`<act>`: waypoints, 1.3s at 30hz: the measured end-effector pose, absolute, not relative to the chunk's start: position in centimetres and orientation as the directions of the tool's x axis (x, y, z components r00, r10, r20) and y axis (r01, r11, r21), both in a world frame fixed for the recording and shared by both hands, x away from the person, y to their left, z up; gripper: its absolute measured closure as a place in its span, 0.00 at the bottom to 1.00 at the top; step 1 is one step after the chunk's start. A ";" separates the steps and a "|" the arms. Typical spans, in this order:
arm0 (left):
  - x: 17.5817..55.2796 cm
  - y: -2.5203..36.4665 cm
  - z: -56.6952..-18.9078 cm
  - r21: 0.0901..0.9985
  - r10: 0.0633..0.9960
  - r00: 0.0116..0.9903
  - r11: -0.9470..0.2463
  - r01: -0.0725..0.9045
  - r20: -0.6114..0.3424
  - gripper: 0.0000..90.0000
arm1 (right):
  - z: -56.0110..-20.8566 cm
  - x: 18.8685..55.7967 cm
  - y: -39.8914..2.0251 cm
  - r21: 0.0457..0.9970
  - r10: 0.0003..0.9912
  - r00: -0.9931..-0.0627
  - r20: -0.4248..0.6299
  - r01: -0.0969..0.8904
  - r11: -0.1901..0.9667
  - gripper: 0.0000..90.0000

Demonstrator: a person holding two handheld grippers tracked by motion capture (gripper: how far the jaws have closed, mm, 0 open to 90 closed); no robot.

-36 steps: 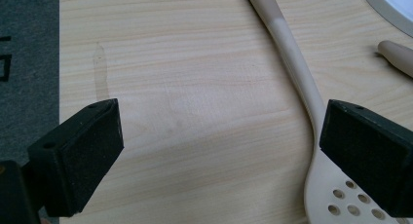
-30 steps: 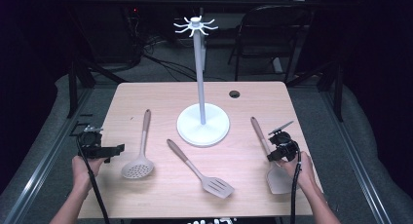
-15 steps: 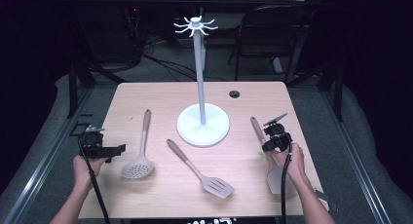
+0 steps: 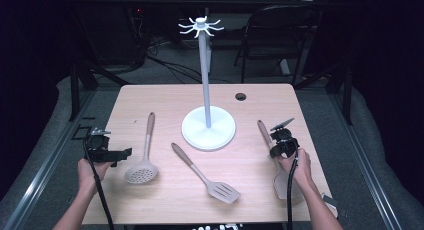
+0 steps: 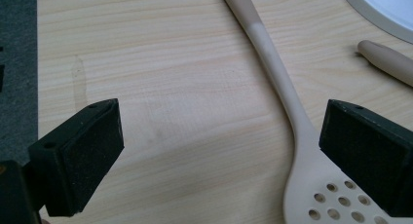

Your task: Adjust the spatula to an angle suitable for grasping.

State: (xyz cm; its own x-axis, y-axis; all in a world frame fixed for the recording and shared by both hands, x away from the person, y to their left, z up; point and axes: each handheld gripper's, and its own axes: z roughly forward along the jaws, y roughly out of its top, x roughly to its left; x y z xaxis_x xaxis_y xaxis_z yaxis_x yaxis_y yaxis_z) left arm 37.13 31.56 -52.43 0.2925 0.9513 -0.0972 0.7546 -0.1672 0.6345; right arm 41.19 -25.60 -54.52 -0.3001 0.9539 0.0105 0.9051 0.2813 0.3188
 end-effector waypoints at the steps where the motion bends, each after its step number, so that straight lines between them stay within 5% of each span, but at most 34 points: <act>1: 37.1 31.4 -52.4 0.638 0.950 0.297 -0.169 0.751 -0.099 0.02 | -54.7 41.1 -25.5 0.332 0.956 -0.293 0.010 0.903 0.273 0.83; 9: 37.0 30.8 -52.3 0.637 0.943 0.317 -0.184 0.749 -0.099 0.02 | -54.7 41.1 -25.7 0.323 0.954 -0.299 0.015 0.905 0.278 0.85; 22: 36.5 29.8 -51.7 0.656 0.931 0.343 -0.183 0.732 -0.123 0.02 | -51.9 39.3 -25.5 0.468 0.936 -0.351 0.014 0.830 0.304 0.87; 39: 35.9 26.9 -50.7 0.692 0.890 0.423 -0.196 0.694 -0.171 0.02 | -48.5 37.1 -22.3 0.579 0.864 -0.489 -0.118 0.673 0.460 0.87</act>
State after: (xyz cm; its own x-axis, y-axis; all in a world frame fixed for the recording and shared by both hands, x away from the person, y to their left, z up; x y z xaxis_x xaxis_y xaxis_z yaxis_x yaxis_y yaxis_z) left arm 35.92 26.87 -50.67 0.4225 0.8900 -0.1713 0.6944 -0.1964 0.6923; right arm 37.12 -22.25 -48.49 -0.4894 0.8639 -0.1185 0.6726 0.4605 0.5793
